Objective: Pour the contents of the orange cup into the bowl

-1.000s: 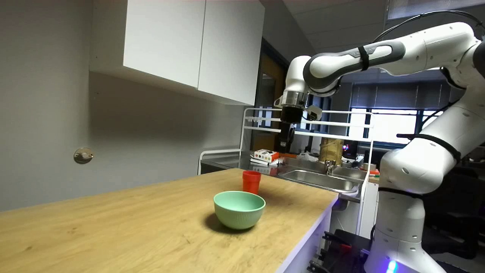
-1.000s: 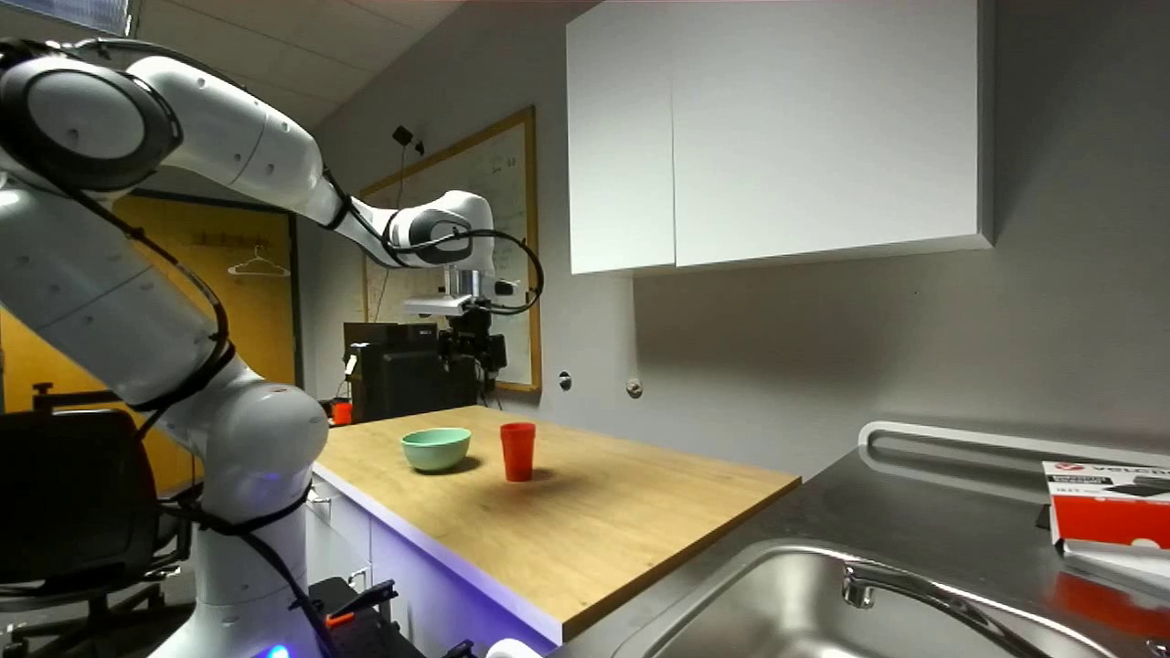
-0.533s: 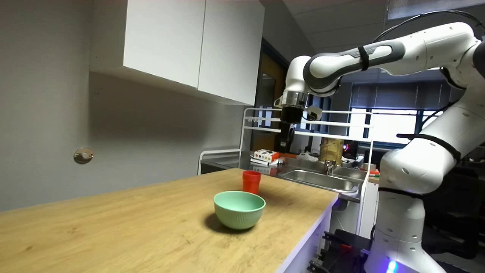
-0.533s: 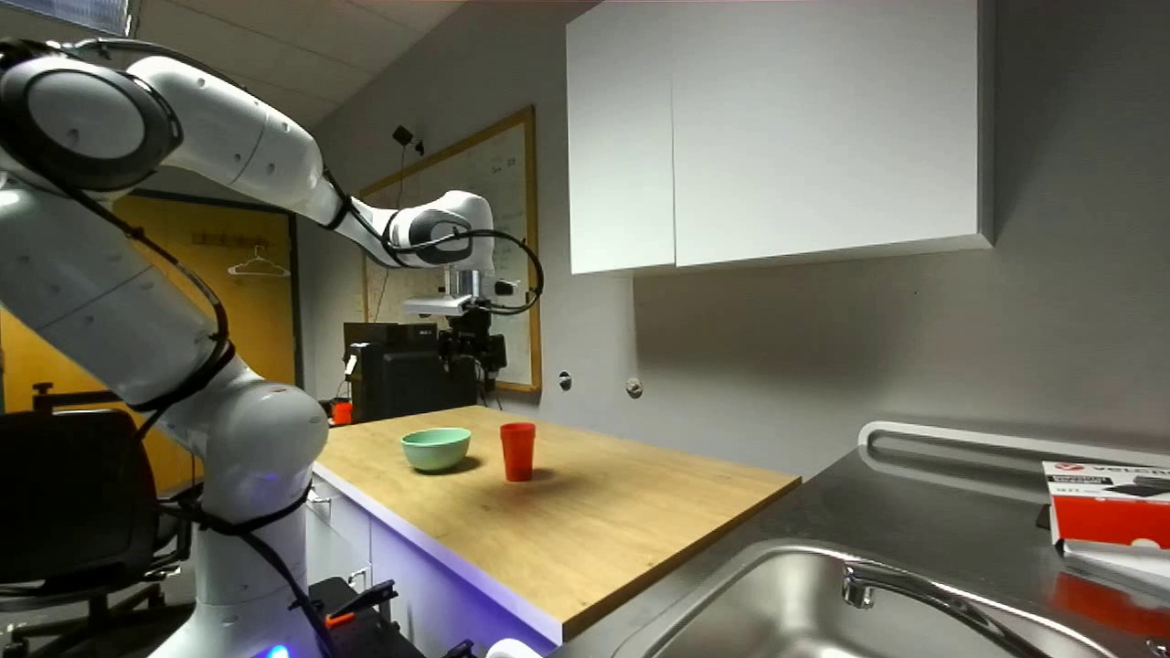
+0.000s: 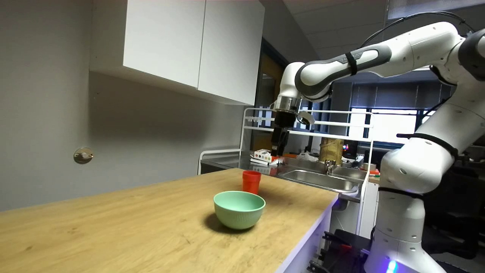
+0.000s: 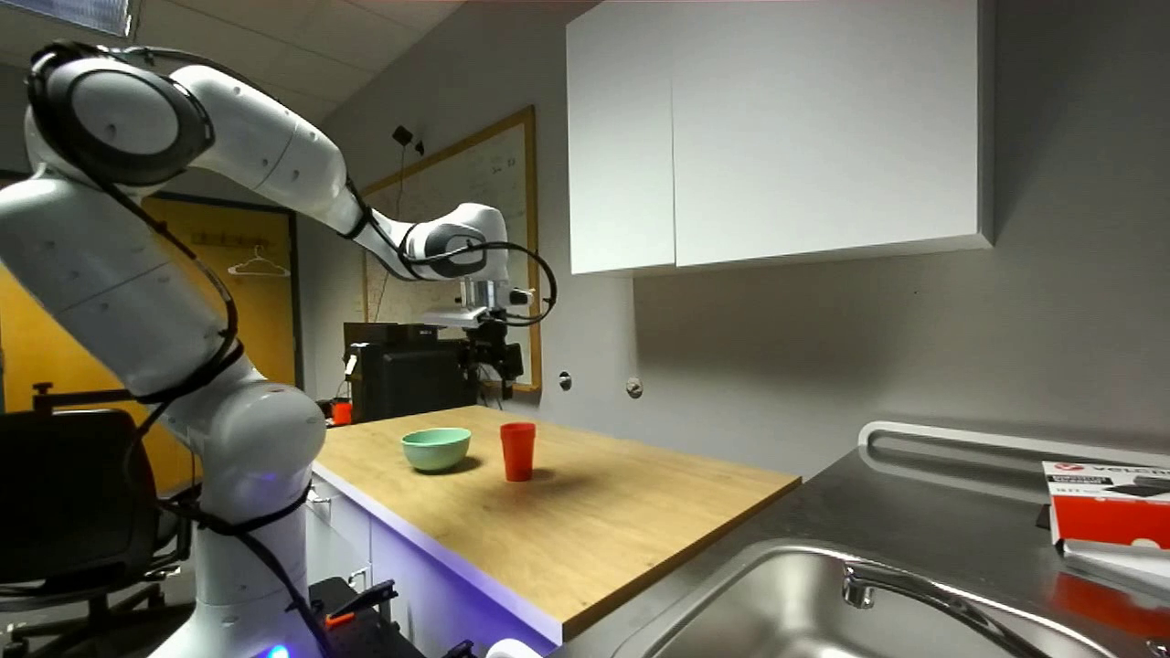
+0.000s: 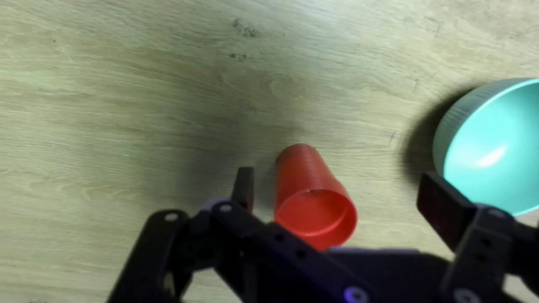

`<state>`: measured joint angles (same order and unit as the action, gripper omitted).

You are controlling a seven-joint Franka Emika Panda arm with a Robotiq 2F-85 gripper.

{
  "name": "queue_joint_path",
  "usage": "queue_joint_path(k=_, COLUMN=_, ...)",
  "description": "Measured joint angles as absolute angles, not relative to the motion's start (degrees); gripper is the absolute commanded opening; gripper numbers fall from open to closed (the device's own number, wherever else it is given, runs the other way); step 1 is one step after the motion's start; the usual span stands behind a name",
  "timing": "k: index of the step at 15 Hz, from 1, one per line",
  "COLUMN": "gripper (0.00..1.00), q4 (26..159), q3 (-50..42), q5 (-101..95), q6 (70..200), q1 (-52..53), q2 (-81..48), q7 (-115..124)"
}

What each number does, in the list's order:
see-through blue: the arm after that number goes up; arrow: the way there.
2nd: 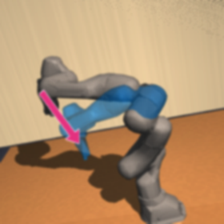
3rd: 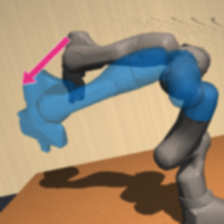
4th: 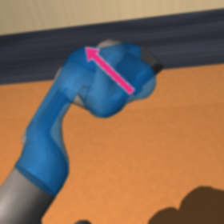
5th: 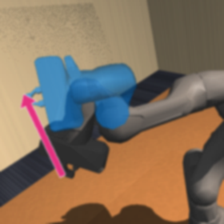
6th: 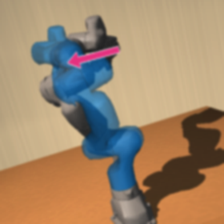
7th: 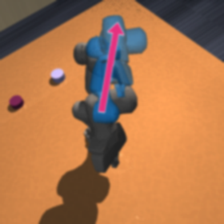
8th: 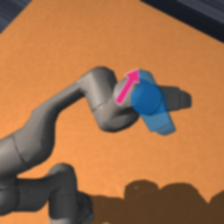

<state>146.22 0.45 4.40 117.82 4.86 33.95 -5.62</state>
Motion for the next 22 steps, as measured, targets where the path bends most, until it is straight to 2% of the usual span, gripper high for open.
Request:
queue_joint_path(k=9, gripper=1.0, q4=142.18, q3=0.29, q5=4.4, q6=128.02, q1=2.0, q2=20.76, q7=-5.44)
queue_joint_path(k=17, gripper=1.0, q4=137.59, q3=-0.05, q5=4.39, q6=129.4, q1=0.41, q2=10.63, q7=-5.34)
queue_joint_path(k=18, gripper=0.75, q4=137.12, q3=-0.07, q5=4.39, q6=129.4, q1=0.28, q2=9.66, q7=-5.33)
queue_joint_path(k=19, gripper=0.75, q4=136.73, q3=-0.07, q5=4.38, q6=129.4, q1=0.18, q2=8.76, q7=-5.32)
queue_joint_path(k=20, gripper=0.69, q4=136.38, q3=-0.08, q5=4.34, q6=129.41, q1=0.12, q2=7.97, q7=-5.29)
queue_joint_path(k=22, gripper=0.52, q4=135.8, q3=-0.08, q5=4.24, q6=129.41, q1=0.03, q2=6.65, q7=-5.02)
